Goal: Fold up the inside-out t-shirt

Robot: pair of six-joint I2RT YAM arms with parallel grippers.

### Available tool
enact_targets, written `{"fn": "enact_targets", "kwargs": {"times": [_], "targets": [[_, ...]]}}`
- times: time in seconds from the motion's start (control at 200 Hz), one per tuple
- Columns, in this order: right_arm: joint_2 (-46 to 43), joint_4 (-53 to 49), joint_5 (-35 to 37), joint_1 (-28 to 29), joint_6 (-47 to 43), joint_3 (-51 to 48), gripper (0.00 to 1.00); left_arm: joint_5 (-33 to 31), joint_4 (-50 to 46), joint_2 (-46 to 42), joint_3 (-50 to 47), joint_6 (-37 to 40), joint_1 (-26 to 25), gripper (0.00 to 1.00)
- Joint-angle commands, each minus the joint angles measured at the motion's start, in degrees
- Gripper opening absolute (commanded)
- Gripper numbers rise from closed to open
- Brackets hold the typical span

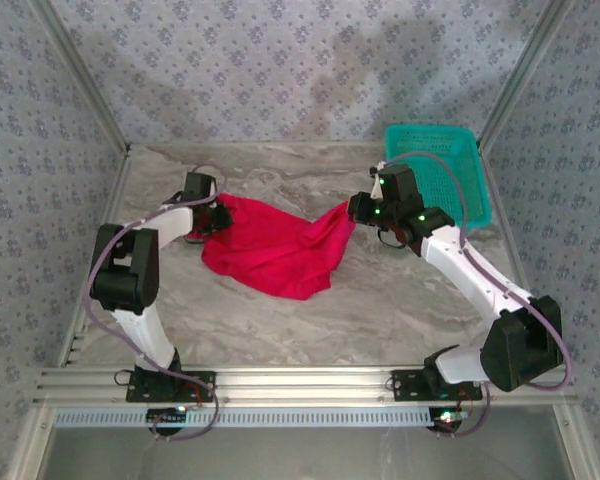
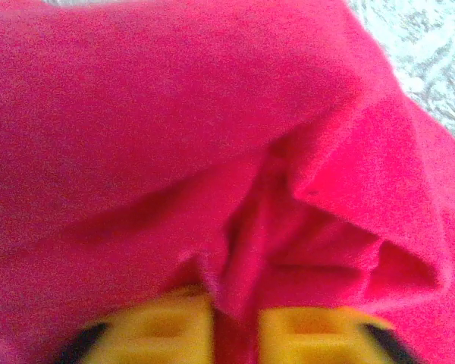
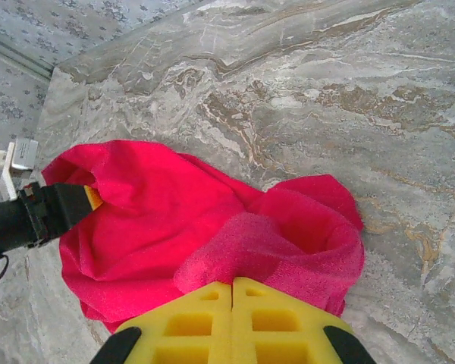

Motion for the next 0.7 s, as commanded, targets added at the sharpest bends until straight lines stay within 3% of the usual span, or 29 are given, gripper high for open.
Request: {"fn": "enact_targets", "kwargs": {"times": [0.0,0.175,0.425,0.695], "targets": [[0.11,-0.99,-0.68,-0.22,-1.08,2.17,0.00,-3.07,-3.57,-0.34,3.94,2.49,0.85,0.00],[-1.51,-6.75,1.61,-3.43,-4.02,8.74,0.00,-4.57,-10.04,-12.98,8.87,5.31,1.32,0.00],[-5.69,-14.05,-3.28,-11.60,-4.37,24.11,0.00,-6.95,-15.02,-31.12,21.78,6.99,5.06,0.00],[-9.68,-17.40,-8.07,-12.23,-1.27,34.07,0.00,-7.00,-16.68,-41.96,26.19,5.67,5.11,0.00]]}}
